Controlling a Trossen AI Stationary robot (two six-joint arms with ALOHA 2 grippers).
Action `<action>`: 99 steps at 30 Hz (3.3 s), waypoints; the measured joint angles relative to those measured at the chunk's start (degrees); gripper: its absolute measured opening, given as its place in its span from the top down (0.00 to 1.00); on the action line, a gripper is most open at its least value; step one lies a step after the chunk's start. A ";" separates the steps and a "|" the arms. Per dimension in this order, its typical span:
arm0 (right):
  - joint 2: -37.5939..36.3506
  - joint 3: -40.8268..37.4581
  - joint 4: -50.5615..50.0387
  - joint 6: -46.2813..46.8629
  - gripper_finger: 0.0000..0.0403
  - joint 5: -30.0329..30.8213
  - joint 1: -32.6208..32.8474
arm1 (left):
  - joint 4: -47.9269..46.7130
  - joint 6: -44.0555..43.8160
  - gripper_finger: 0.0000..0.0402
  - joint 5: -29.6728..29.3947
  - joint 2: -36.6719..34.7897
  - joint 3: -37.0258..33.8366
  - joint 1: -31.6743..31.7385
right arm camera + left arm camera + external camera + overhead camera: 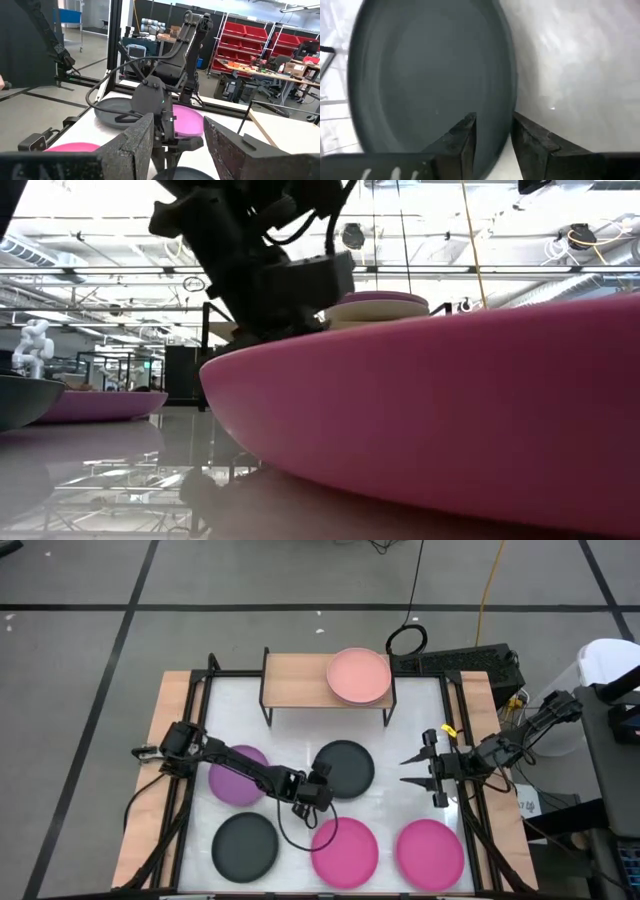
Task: Place and stack plates onto a shelf
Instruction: Stack the top black plate on top of the orange plate on the shelf
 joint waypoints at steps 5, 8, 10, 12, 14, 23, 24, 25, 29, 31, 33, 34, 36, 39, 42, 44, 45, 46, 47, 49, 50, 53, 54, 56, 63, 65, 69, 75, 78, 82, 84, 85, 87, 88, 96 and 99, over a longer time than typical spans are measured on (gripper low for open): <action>0.03 0.00 0.31 0.00 0.61 0.00 0.00 | 0.92 1.23 0.92 -3.43 -0.76 -0.04 0.29; 0.01 0.00 0.36 0.00 0.61 -0.02 0.00 | 1.51 1.25 0.97 -4.93 -2.06 0.06 -0.01; 0.04 0.00 0.33 0.00 0.61 -0.02 0.00 | 0.16 1.16 0.97 -7.57 -3.74 -0.02 -0.77; 0.07 0.00 0.57 0.00 0.61 -0.02 0.00 | 1.24 2.49 0.97 -9.22 -6.39 -0.04 -1.78; 0.26 0.00 0.74 0.00 0.61 -0.04 0.00 | 1.18 3.64 0.97 -11.44 -9.56 -0.04 -2.68; 0.38 0.00 0.76 0.00 0.61 -0.15 0.00 | 7.51 22.42 0.97 -13.24 -23.30 0.69 2.70; 0.36 0.00 0.84 0.01 0.61 -0.17 0.00 | 7.94 23.44 0.97 -10.28 -24.09 1.62 4.71; 0.41 0.00 0.98 0.00 0.61 -0.17 0.00 | 6.79 23.91 0.97 -7.81 -24.35 2.59 6.90; 0.60 0.00 1.07 0.00 0.61 -0.20 0.02 | 0.25 26.10 0.97 -1.19 -23.29 9.03 15.88; 0.62 0.00 1.05 0.00 0.61 -0.15 0.00 | -4.93 26.18 0.97 1.62 -21.83 13.41 19.76; 0.62 0.00 0.85 0.00 0.61 -0.17 0.00 | -8.62 26.21 0.97 5.93 -19.42 18.22 23.12; 0.62 0.00 0.84 0.00 0.61 -0.17 0.01 | -10.94 26.37 0.97 7.38 -18.03 20.64 24.34; 0.62 0.00 0.80 0.00 0.61 -0.17 0.00 | -15.45 27.08 0.97 8.38 -14.49 25.61 26.14; 0.62 0.00 0.84 0.00 0.61 -0.17 0.01 | -23.20 27.66 0.97 10.40 -7.90 33.17 27.67; 0.62 0.00 0.83 0.01 0.61 -0.15 0.00 | -30.81 27.92 0.97 11.36 -1.33 40.12 28.73; 0.65 0.00 0.81 0.02 0.61 -0.15 0.00 | -35.21 27.89 0.97 11.45 2.27 44.22 29.76; 0.67 0.00 0.81 0.00 0.61 -0.15 0.00 | -37.00 28.03 0.97 11.49 3.50 45.82 30.37; 0.67 0.00 0.81 0.02 0.61 -0.15 0.00 | -37.93 27.77 0.97 11.14 4.53 47.04 30.95; 0.67 0.00 0.81 0.00 0.61 -0.15 0.00 | -38.10 27.59 0.97 10.86 5.30 47.99 31.41; 0.67 0.00 0.81 0.00 0.61 -0.15 0.01 | -38.19 27.50 0.97 10.58 5.84 48.53 32.20; 0.67 0.00 0.81 0.01 0.61 -0.15 0.00 | -38.21 27.34 0.97 10.49 5.87 48.60 32.47; 0.67 0.00 0.81 0.02 0.61 -0.15 0.01 | -38.50 26.56 0.97 10.67 5.80 48.62 32.73; 0.67 0.00 0.81 0.02 0.61 -0.15 0.00 | -38.72 26.25 0.97 10.65 5.80 48.62 32.70; 0.67 0.00 0.81 0.00 0.61 -0.15 0.00 | -39.28 26.10 0.97 10.65 5.76 48.62 32.35; 0.67 0.00 0.81 0.00 0.61 -0.13 0.00 | -39.44 25.93 0.97 10.92 5.74 48.62 31.66; 0.67 0.00 0.81 0.01 0.61 -0.13 0.01 | -39.41 25.36 0.97 11.06 5.74 48.60 31.64; 0.67 0.00 0.81 0.00 0.61 -0.13 0.02 | -39.37 24.83 0.97 11.08 5.74 48.59 31.64; 0.67 0.00 0.81 0.01 0.61 -0.13 0.00 | -39.22 23.47 0.97 11.11 5.74 48.55 31.57; 0.67 0.00 0.81 0.01 0.61 -0.13 0.00 | -39.22 23.13 0.97 11.08 5.76 48.53 31.39; 0.67 0.00 0.81 0.01 0.61 -0.11 0.01 | -39.22 23.17 0.97 11.10 5.76 48.53 31.31; 0.67 0.00 0.81 0.00 0.61 -0.11 0.00 | -39.12 23.17 0.97 11.11 5.76 48.51 31.31; 0.67 0.00 0.81 0.00 0.61 -0.11 0.00 | -39.02 23.18 0.97 11.11 5.76 48.50 31.31; 0.67 0.00 0.81 0.00 0.61 -0.11 0.02 | -38.80 23.17 0.97 11.15 5.80 48.48 31.31; 0.67 0.00 0.81 0.01 0.61 -0.11 0.01 | -38.78 23.17 0.97 11.17 5.80 48.48 31.31; 0.67 0.00 0.79 0.02 0.61 -0.11 0.00 | -38.78 23.06 0.97 11.19 5.80 48.46 30.68; 0.67 0.00 0.80 0.01 0.61 -0.11 0.01 | -38.80 23.04 0.97 11.15 5.80 48.46 30.28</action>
